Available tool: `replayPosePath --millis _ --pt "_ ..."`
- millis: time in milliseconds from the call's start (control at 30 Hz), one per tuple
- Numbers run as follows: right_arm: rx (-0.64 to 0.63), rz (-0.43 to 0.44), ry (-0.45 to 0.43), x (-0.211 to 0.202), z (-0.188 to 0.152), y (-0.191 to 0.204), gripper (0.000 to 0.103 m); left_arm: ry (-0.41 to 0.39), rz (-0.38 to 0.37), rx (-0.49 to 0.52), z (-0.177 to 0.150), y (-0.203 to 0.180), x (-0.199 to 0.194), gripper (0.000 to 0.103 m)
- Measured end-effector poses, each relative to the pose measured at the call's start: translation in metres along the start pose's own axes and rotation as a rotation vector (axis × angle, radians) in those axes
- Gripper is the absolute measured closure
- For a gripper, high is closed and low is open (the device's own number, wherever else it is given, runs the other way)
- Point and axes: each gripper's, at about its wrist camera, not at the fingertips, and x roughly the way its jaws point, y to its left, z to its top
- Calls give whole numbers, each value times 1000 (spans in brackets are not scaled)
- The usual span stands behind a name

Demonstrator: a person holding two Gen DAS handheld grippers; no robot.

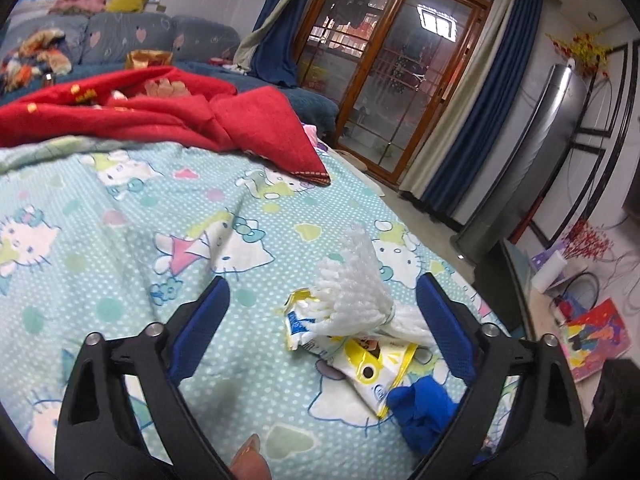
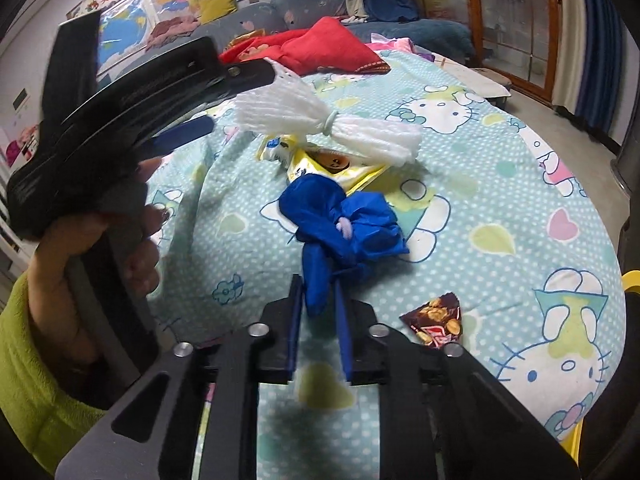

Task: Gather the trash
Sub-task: 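Grasp the blue cloth with the right tool while the left tool grasps the white net bag, then carry the blue cloth and white net bag over the yellow-rimmed bin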

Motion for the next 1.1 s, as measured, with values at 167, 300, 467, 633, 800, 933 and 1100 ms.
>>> replayPosePath --millis 167,300,467,633,800,933,1100 --pt "-4 8 -4 -6 -4 2 93 26 -55 -30 -2 2 7 36" --pt "-5 18 0 -9 -6 3 93 47 -76 -22 -5 -1 9 54" --pt "-5 23 -4 -13 -8 3 95 65 -84 -2 -8 -6 10 69" --pt "-3 27 -21 -20 -5 2 96 82 -98 27 -12 -14 7 89" --pt "3 25 -54 -30 -2 -1 97 82 -121 63 -14 -27 0 93" --pt "17 18 -103 -44 3 -7 98 54 -141 87 -12 -40 -12 94" --pt "44 0 -174 -65 9 -18 98 23 -163 114 -9 -55 -27 94"
